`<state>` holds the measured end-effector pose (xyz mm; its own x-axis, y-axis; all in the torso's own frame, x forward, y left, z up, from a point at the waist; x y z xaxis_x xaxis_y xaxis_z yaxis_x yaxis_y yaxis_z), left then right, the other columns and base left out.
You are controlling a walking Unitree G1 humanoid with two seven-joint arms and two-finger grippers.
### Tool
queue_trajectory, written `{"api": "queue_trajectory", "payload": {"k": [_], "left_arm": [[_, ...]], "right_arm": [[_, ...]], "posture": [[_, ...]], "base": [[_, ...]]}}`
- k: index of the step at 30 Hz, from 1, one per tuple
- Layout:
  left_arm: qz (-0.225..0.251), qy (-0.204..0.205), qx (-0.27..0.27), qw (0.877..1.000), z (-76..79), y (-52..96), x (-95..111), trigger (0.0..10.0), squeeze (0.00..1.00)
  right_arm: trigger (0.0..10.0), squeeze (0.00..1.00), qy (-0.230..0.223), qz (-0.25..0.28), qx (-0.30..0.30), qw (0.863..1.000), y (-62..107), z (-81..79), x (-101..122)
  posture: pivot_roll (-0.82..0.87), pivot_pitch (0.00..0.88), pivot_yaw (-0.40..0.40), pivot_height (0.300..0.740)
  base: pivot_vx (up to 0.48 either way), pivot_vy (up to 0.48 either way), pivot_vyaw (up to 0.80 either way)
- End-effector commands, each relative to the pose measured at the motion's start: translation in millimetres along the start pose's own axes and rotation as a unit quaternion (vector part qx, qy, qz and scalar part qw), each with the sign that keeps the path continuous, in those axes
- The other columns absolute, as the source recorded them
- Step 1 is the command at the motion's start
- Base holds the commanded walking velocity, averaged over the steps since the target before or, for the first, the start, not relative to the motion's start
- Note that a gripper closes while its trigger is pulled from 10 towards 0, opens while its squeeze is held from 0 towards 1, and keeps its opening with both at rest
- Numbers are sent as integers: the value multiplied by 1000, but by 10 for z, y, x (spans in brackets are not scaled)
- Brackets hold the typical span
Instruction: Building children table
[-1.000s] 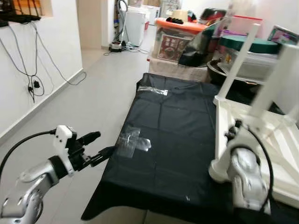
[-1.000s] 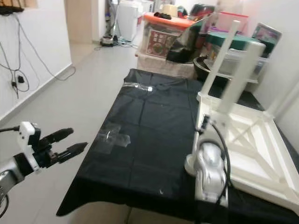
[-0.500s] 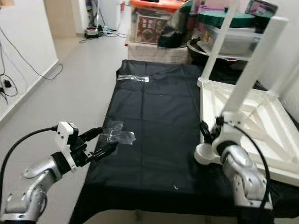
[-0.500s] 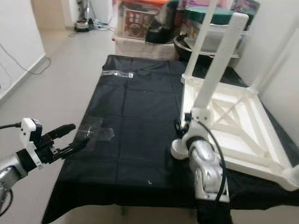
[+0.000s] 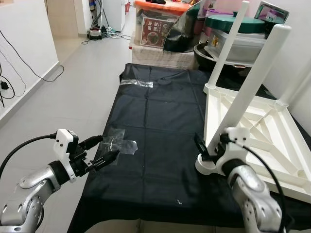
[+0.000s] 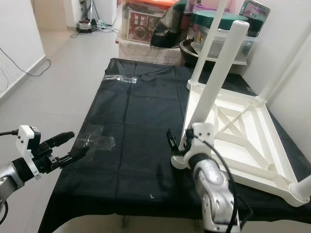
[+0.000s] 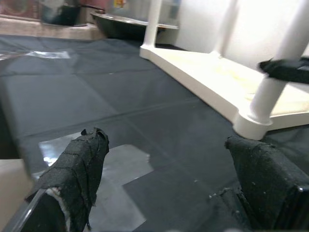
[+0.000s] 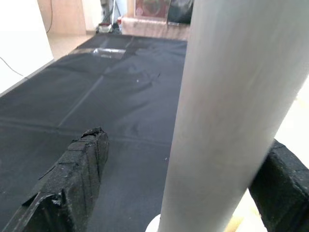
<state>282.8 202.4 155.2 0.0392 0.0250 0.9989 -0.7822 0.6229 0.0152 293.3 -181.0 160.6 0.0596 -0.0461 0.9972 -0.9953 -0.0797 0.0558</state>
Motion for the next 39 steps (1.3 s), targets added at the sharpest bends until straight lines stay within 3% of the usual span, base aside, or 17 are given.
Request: {"api": "queue_trajectory", "payload": {"k": [1,3,5,6,8,11,13,15,17,18,19,23,25,27,33,39], "left_arm": [[-3,-11,7,1000,24,-2,-11,10000,0],[-11,-33,55,998,-18,-19,-4,10000,0],[-12,-39,67,997,-30,-21,-2,10000,0],[-5,-41,96,995,-27,-13,26,10000,0],[8,-38,147,988,37,18,78,10000,0],[9,-36,159,987,73,24,86,10000,0],[18,-18,170,985,261,33,82,10000,0],[17,-20,168,985,304,33,75,10000,0],[8,-30,158,987,412,18,27,10000,0],[8,-30,158,987,412,18,27,10000,0],[8,-28,164,986,427,4,0,10000,0],[4,-46,184,982,424,-10,-47,10000,0],[-10,-68,190,979,440,2,-90,10000,0],[-10,-68,190,979,440,2,-90,10000,0],[-4,-70,191,979,507,37,-32,10000,0],[2,-65,184,981,568,21,-29,10000,0]], "right_arm": [[10000,1000,8,2,13,1000,52,-54,29],[10000,1000,26,-2,19,999,171,-65,33],[10000,1000,30,-3,21,999,199,-67,35],[10000,0,44,-36,26,998,250,-64,-47],[10000,0,79,-111,6,991,343,9,-214],[10000,0,93,-130,-15,987,355,63,-241],[10000,0,157,-199,-57,966,336,191,-352],[10000,0,169,-196,-70,963,318,206,-351],[10000,0,127,-192,-43,972,283,127,-362],[10000,0,127,-192,-43,972,283,127,-362],[10000,0,140,-157,-39,977,257,92,-313],[10000,0,175,-104,-63,977,244,83,-246],[10000,0,144,-107,-98,979,263,177,-276],[10000,0,144,-107,-98,979,263,177,-276],[10000,0,126,-46,-155,979,294,280,-73],[10000,0,103,-38,-162,981,278,305,-67]], "posture": [[58,0,-121,740],[58,0,-121,740],[58,0,-121,740],[40,0,-113,740],[42,0,-110,740],[42,0,-110,740],[43,0,-107,740],[43,0,-107,740],[47,0,-112,740],[47,0,-112,740],[48,0,-112,740],[56,0,-112,740],[60,0,-112,740],[60,0,-112,740],[59,0,-96,740],[60,0,-96,740]], "base": [[0,0,0],[0,0,0],[0,0,0],[0,0,0],[0,0,0],[0,0,0],[0,0,0],[0,0,0],[0,0,0],[0,0,0],[0,0,0],[0,0,0],[0,0,0],[0,0,0],[0,0,0],[0,-265,0]]}}
Point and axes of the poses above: a point about 5 cm out from each wrist's last joint towards the gripper, its own y axis pointing back from the gripper into the wrist, its own x axis along the axis of the wrist's last joint, z = x × y, the point moved 2 cm from there along -y, pointing out of the wrist towards the gripper, and after that the axes turned 2 degrees about -y, right-handed, at the moved point
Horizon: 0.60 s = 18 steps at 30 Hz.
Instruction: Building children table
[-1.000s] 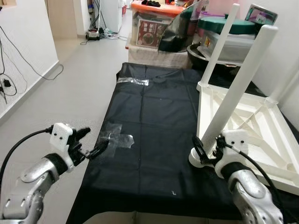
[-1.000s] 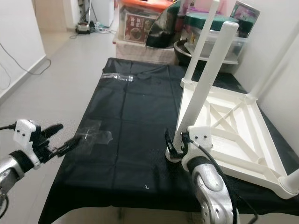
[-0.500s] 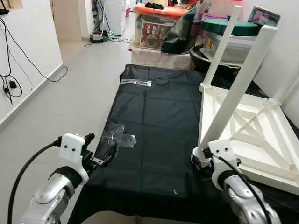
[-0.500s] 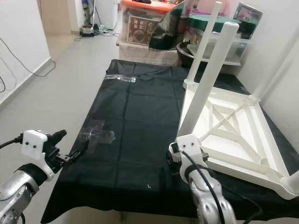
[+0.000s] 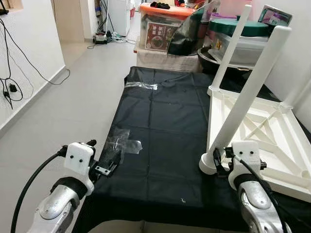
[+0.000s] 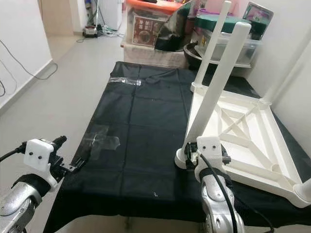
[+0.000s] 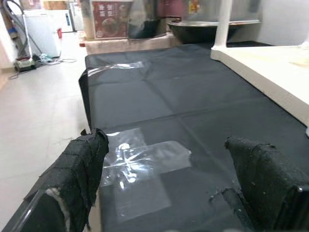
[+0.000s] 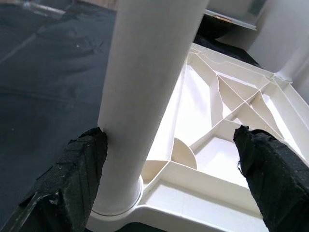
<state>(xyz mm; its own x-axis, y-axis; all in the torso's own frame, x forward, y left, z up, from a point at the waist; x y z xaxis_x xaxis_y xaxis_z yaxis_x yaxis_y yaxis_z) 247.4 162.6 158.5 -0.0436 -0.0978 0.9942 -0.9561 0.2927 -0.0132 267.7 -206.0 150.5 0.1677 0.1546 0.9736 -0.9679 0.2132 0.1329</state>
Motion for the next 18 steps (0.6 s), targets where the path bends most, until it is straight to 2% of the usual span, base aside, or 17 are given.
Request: {"api": "queue_trajectory", "payload": {"k": [1,12,18], "left_arm": [[-7,8,-3,1000,40,7,-33,10000,0],[-1,-6,-7,1000,86,-48,-28,10000,0],[1,-7,-7,1000,100,-68,-17,10000,0]], "right_arm": [[10000,0,-3,8,-19,1000,-10,77,22],[10000,0,-12,63,-17,998,-116,44,219],[10000,0,11,104,-37,994,-115,68,352]], "posture": [[60,0,-96,740],[65,0,-106,740],[66,0,-107,740]], "base": [[0,-398,0],[0,-472,0],[0,-480,0]]}}
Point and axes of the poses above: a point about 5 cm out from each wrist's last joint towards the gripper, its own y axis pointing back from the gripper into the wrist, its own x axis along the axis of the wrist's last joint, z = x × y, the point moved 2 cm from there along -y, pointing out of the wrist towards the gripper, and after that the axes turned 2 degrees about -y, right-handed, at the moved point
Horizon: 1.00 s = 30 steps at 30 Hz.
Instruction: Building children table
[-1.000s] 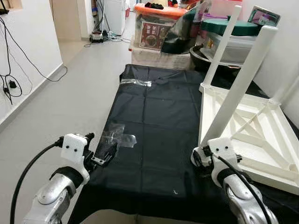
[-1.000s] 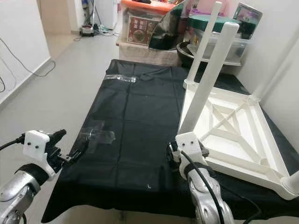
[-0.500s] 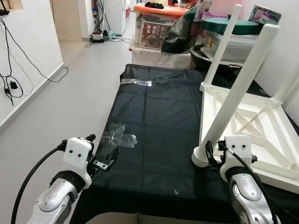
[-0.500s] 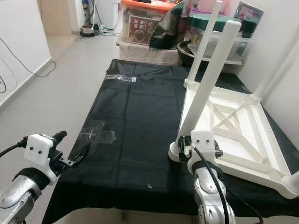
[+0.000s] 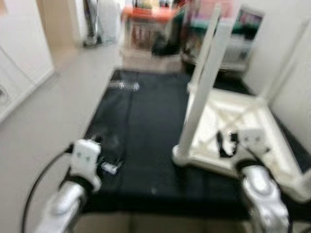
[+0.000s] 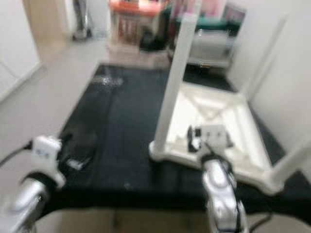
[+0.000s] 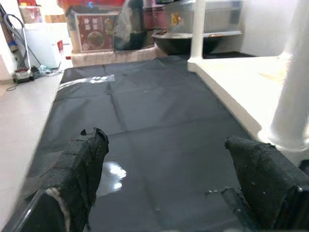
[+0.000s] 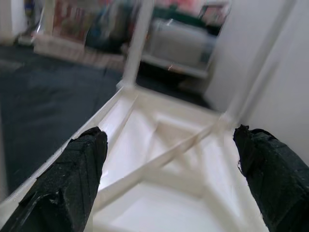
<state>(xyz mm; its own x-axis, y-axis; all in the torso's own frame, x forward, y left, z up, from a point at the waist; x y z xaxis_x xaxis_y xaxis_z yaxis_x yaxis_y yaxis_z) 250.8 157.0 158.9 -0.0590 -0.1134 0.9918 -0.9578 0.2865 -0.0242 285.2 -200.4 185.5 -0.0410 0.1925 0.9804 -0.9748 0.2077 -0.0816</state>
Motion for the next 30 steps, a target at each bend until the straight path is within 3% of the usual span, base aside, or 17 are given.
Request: {"api": "queue_trajectory", "payload": {"k": [1,7,9,17,19,20,21,22,25,27,30], "left_arm": [[-4,3,-12,1000,64,-24,-23,10000,0],[-2,0,-14,1000,75,-39,-41,10000,0],[2,6,-11,1000,84,-51,-47,10000,0],[3,11,-7,1000,72,-52,-65,10000,0],[2,11,-6,1000,75,-51,-77,10000,0],[2,11,-6,1000,75,-51,-77,10000,0],[2,11,-7,1000,80,-56,-80,10000,0],[2,11,-7,1000,80,-56,-80,10000,0],[4,10,-8,1000,69,-59,-72,10000,0],[4,10,-8,1000,69,-59,-72,10000,0],[4,1,39,999,-239,30,-53,10000,0]], "right_arm": [[10000,0,27,11,-24,999,-12,103,17],[10000,0,71,72,-31,994,-49,134,229],[10000,0,106,123,-30,986,-63,120,381],[10000,0,128,166,-32,977,-24,96,505],[10000,0,96,162,62,980,45,-182,464],[10000,0,96,162,62,980,45,-182,464],[10000,0,77,146,110,980,61,-307,402],[10000,0,77,146,110,980,61,-307,402],[10000,0,60,114,195,972,56,-484,283],[10000,0,60,114,195,972,56,-484,283],[10000,0,74,88,327,938,7,-723,168]], "posture": [[66,0,-107,740],[60,0,-103,740],[58,0,-107,740],[57,0,-110,740],[49,0,-108,740],[49,0,-108,740],[48,0,-103,740],[48,0,-103,740],[52,0,-103,740],[52,0,-103,740],[87,0,-128,740]], "base": [[0,-480,0],[0,-436,0],[0,-174,0],[0,0,0],[0,0,0],[0,0,0],[0,0,0],[0,0,0],[0,0,0],[0,0,0],[0,0,0]]}}
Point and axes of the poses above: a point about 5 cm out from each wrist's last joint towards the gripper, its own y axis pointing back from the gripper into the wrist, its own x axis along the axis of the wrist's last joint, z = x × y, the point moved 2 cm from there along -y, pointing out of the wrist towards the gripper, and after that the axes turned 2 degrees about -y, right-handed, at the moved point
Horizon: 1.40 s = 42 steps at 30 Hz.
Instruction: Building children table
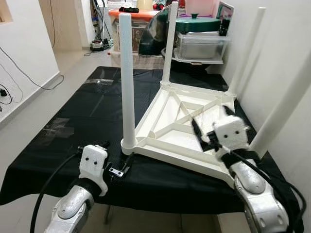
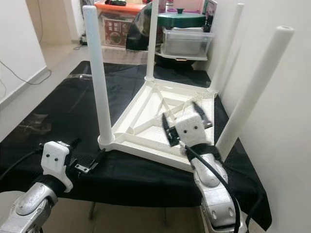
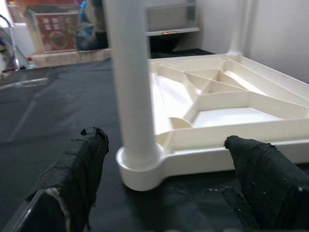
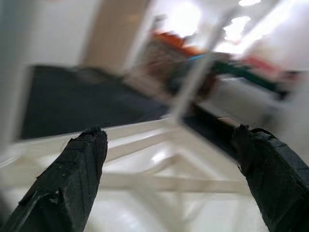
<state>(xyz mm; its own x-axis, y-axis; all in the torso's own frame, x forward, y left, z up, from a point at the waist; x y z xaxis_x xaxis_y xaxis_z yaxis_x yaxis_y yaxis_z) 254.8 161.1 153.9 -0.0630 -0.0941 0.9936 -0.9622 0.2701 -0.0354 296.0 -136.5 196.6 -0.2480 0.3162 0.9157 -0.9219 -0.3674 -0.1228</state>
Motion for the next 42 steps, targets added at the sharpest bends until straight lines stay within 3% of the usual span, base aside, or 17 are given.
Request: {"api": "queue_trajectory", "payload": {"k": [1,7,12,21,33,38,42], "left_arm": [[0,-7,43,999,-263,77,13,10000,0],[-5,-1,53,999,-300,107,3,10000,0],[-4,11,35,999,-204,91,2,10000,0],[5,7,19,1000,-176,23,42,10000,0],[16,9,19,1000,-114,-11,48,10000,0],[17,9,16,1000,-105,-15,48,10000,0],[14,9,8,1000,-79,-22,31,10000,0]], "right_arm": [[10000,0,-13,-10,72,997,-83,-119,-67],[10000,0,-23,-16,69,997,-128,-141,-85],[10000,0,-44,-34,48,997,-159,-149,-165],[10000,0,-49,-57,59,995,-145,-134,-298],[10000,0,-37,-77,55,995,-170,-152,-411],[10000,0,-25,-100,45,994,-161,-78,-509],[10000,0,11,-143,78,987,-95,88,-719]], "posture": [[87,0,-128,740],[99,0,-136,740],[101,0,-121,740],[95,0,-114,740],[100,0,-127,740],[98,0,-126,740],[99,0,-124,740]], "base": [[0,0,0],[0,0,0],[0,480,0],[0,480,0],[0,0,400],[0,0,0],[0,0,0]]}}
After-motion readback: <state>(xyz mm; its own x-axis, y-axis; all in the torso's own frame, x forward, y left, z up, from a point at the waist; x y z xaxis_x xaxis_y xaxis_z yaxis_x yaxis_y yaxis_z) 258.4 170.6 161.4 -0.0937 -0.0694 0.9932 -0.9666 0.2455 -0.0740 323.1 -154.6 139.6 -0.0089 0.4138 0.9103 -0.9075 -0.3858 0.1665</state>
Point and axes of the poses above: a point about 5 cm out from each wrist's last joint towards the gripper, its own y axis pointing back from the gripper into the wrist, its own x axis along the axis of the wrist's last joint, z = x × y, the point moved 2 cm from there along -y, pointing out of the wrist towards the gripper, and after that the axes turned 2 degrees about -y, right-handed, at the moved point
